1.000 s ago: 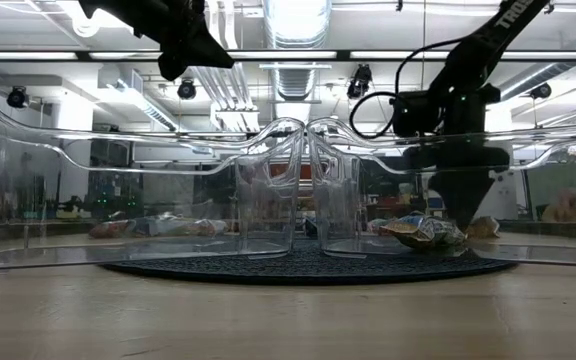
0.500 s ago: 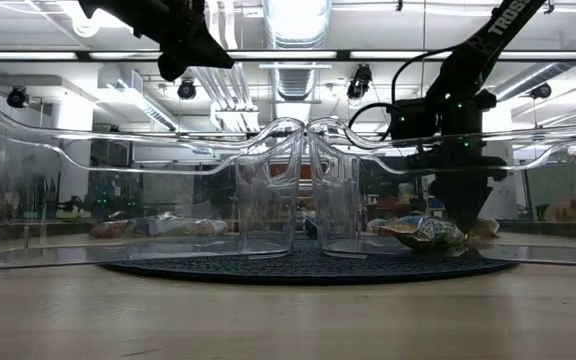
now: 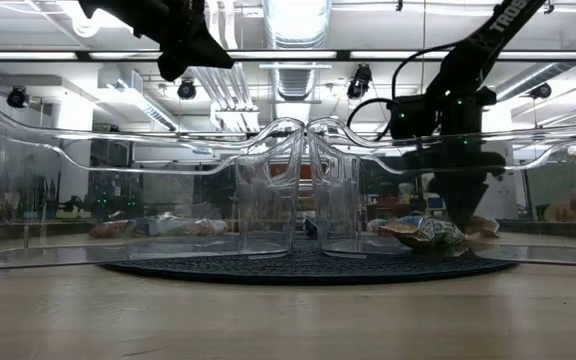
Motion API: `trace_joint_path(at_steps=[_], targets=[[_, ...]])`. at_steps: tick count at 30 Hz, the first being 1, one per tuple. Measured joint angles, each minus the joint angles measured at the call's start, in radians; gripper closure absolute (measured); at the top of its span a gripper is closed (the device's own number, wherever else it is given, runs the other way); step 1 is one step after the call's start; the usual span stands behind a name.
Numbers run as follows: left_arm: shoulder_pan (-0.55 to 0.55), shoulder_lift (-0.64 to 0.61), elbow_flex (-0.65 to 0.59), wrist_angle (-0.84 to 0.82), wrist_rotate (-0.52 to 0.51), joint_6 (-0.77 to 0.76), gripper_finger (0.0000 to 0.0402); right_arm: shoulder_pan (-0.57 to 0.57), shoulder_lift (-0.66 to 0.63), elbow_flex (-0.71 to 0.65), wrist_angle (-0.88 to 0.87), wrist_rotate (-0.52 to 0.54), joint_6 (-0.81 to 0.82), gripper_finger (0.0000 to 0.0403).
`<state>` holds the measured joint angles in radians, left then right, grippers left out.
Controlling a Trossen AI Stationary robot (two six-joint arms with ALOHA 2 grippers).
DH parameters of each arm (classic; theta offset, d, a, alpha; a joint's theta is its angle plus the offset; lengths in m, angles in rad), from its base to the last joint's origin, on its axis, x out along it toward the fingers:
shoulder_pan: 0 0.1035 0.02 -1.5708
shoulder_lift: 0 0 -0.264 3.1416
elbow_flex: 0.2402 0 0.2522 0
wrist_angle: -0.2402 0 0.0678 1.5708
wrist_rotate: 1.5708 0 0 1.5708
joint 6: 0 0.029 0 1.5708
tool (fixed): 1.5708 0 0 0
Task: Pick and place Granola Bars by type
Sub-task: Put the yellow granola bar into the right transparent bin
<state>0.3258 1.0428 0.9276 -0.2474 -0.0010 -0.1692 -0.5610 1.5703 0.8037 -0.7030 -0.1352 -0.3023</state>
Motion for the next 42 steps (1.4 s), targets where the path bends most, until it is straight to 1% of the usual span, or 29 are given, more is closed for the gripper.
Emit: trace_joint_path(at_steps=[6,11,16,23,28,33,37,42], targets=[[0.0,0.0,0.0,0.0,0.0,-0.009,0.0401,0.0,-0.009,0.012,-0.01,0.0,0.009,0.0354],[0.0,0.0,0.0,0.0,0.0,-0.01,0.0401,0.0,-0.016,0.052,-0.092,0.0,0.012,0.0359],[0.0,0.0,0.0,0.0,0.0,-0.011,0.0401,0.0,-0.049,0.122,-0.188,-0.005,0.011,0.0359],[0.0,0.0,0.0,0.0,0.0,-0.011,0.0401,0.022,-0.144,0.255,-0.272,-0.008,0.04,0.036],[0.0,0.0,0.0,0.0,0.0,-0.011,0.0401,0.064,-0.217,0.358,-0.318,-0.009,0.109,0.036],[0.0,0.0,0.0,0.0,0.0,-0.011,0.0401,0.13,-0.27,0.446,-0.371,-0.009,0.219,0.036],[0.0,0.0,0.0,0.0,0.0,-0.011,0.0401,0.198,-0.298,0.491,-0.404,-0.009,0.317,0.036],[0.0,0.0,0.0,0.0,0.0,-0.01,0.0401,0.298,-0.312,0.503,-0.413,-0.009,0.453,0.036]])
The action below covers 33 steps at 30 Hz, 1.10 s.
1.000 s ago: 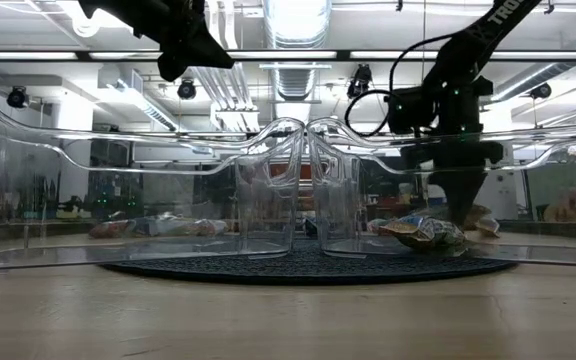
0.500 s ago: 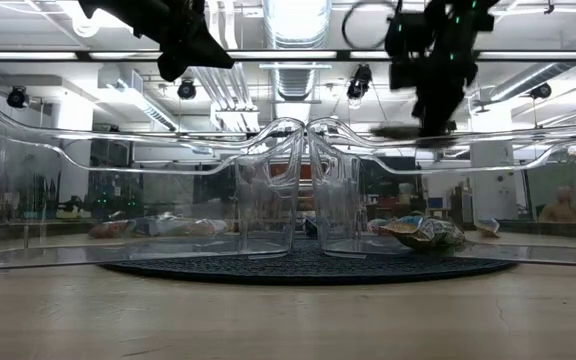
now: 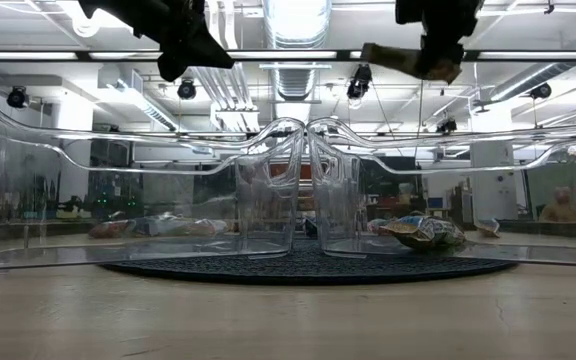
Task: Pick and place Granola Bars by type
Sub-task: Put the yellow granola bar into the right transparent bin
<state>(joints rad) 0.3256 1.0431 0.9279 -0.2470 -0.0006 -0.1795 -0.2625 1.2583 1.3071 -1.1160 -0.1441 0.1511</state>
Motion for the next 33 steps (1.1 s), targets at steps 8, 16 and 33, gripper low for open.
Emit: trace_joint_path(at_steps=[8,16,33], targets=[[0.0,0.0,0.0,0.0,0.0,0.0,0.0401,0.158,0.011,-0.002,-0.008,0.004,0.19,0.036],[0.0,0.0,0.0,0.0,0.0,0.003,0.0401,0.252,0.013,-0.006,-0.007,0.02,0.406,0.036],[0.0,0.0,0.0,0.0,0.0,0.004,0.0401,0.374,0.013,-0.083,-0.004,0.125,0.913,0.036]])
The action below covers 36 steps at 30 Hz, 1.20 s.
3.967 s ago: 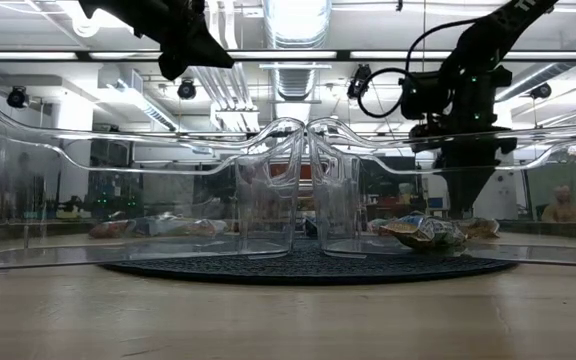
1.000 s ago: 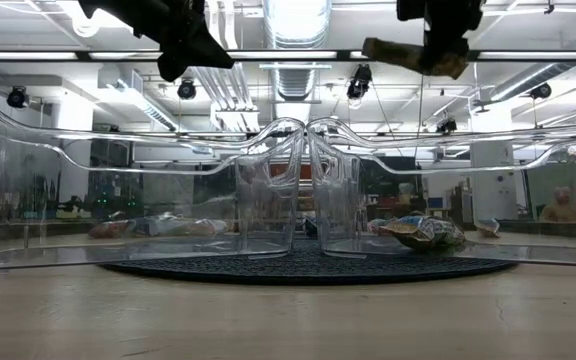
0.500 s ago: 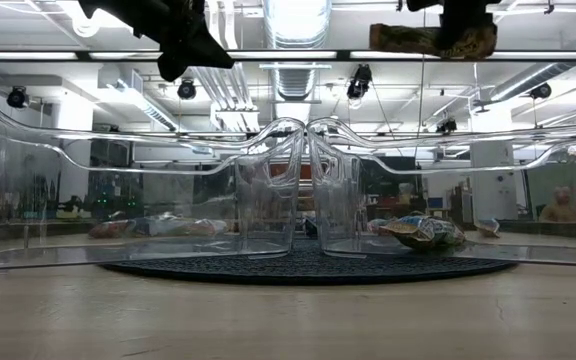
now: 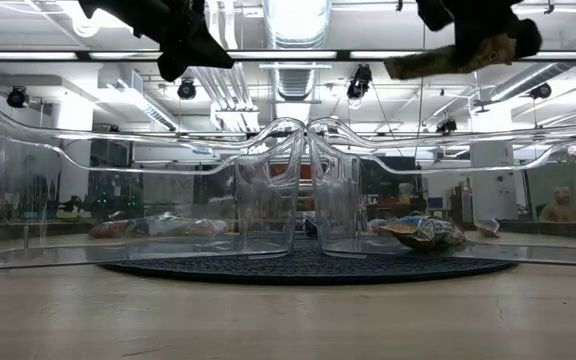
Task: Pick and place Granola Bars by type
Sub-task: Put the yellow granola bar into the right transparent bin
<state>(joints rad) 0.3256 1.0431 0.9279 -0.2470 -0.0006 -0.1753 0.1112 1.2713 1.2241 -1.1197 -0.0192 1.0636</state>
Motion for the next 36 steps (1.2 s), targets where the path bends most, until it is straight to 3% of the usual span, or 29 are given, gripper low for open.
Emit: trace_joint_path(at_steps=[11,17,23,36], targets=[[0.0,0.0,0.0,0.0,0.0,-0.003,0.0401,0.049,0.0,-0.102,0.016,0.023,0.307,0.036],[0.0,0.0,0.0,0.0,0.0,-0.004,0.0401,0.069,0.0,-0.155,0.161,0.023,0.409,0.036],[0.0,0.0,0.0,0.0,0.0,-0.004,0.0401,0.107,0.0,-0.213,0.34,0.023,0.439,0.036],[0.0,0.0,0.0,0.0,0.0,-0.011,0.0401,0.226,0.0,-0.27,0.348,0.01,0.457,0.036]])
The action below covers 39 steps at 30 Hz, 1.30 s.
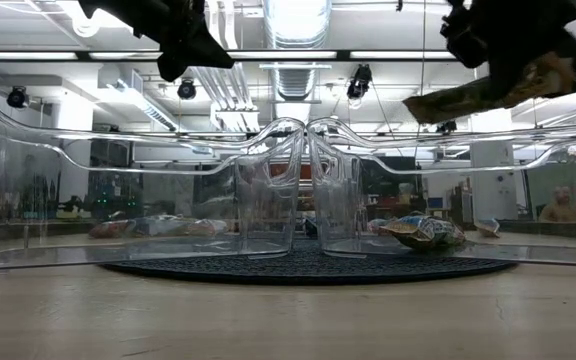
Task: Pick and place Granola Bars by type
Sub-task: Put the yellow granola bar into the right transparent bin, then put the red snack into the left transparent bin
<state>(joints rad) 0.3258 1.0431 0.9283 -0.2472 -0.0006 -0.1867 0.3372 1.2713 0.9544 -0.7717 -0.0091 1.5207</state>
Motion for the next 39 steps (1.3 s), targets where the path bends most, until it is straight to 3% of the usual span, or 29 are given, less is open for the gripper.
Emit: trace_joint_path(at_steps=[9,20,25,30,39], targets=[[0.0,0.0,0.0,0.0,0.0,-0.002,0.0401,0.086,0.001,-0.024,-0.004,0.006,-0.067,0.036],[0.0,0.0,0.0,0.0,0.0,-0.008,0.0401,0.1,0.045,-0.028,-0.009,0.006,-0.143,0.036],[0.0,0.0,0.0,0.001,0.0,-0.008,0.0401,0.109,0.086,-0.028,-0.003,-0.073,-0.191,0.036],[0.0,0.0,0.0,0.001,0.0,-0.006,0.0401,0.109,0.123,-0.028,-0.002,-0.084,-0.218,0.0357],[0.0,0.0,0.0,0.001,0.0,-0.005,0.0401,0.11,0.138,-0.028,0.0,-0.12,-0.215,0.028]])
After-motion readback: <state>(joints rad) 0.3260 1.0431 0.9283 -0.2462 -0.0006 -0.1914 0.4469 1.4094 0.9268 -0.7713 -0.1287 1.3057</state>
